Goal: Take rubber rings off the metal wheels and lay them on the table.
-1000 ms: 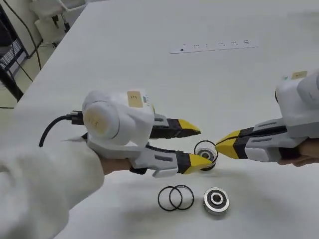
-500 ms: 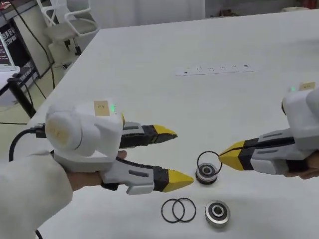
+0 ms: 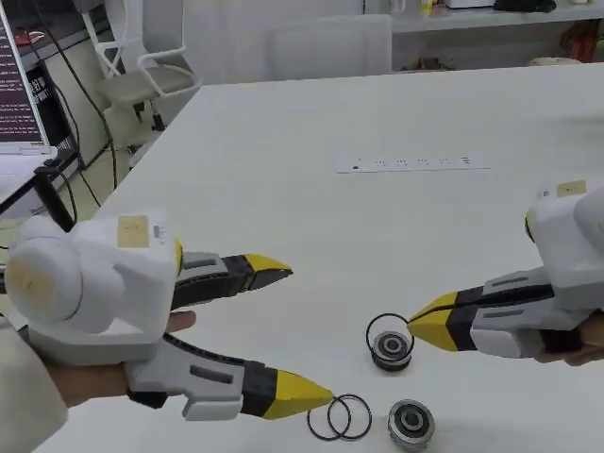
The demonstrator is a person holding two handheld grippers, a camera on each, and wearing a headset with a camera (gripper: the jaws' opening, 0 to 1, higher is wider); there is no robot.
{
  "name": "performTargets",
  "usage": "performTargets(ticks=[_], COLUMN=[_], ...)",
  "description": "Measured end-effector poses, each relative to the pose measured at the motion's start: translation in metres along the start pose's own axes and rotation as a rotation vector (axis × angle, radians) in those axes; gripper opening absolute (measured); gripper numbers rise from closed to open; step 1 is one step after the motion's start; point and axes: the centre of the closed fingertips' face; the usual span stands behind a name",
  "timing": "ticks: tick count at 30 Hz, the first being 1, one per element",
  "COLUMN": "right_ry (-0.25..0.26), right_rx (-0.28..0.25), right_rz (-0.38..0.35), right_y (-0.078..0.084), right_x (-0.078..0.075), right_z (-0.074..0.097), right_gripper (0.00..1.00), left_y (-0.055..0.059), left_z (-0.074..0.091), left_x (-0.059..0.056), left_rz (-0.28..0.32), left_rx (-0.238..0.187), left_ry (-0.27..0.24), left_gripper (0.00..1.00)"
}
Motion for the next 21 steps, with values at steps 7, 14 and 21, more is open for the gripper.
performTargets(ticks=[7,14,21], right_ry=[-0.035,-0.078,-0.124], right_rx=[0.02,0.052,0.078], right_rz=[0.008,0.025,0.037], right_y=[0.001,0.002,0.005], right_x=[0.013,0.023,0.032], right_z=[-0.01,-0.026,-0.04], right_gripper=[0.0,0.0,0.0], left_y=[0.009,0.019,0.026], left_z=[0.031,0.044,0.047], left_x=[0.004,-0.004,-0.009], left_rz=[0.028,0.108,0.137], left_rx=[-0.012,-0.053,-0.05], left_ry=[-0.089,-0.134,-0.152], left_gripper=[0.79,0.86,0.92])
Point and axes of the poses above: the centre of the closed fingertips' face, and the gripper's own axes: z roughly backward along the fingers, x roughly to its left, y roughly out of its underside, and after that the axes turned 2 degrees about z, right-handed
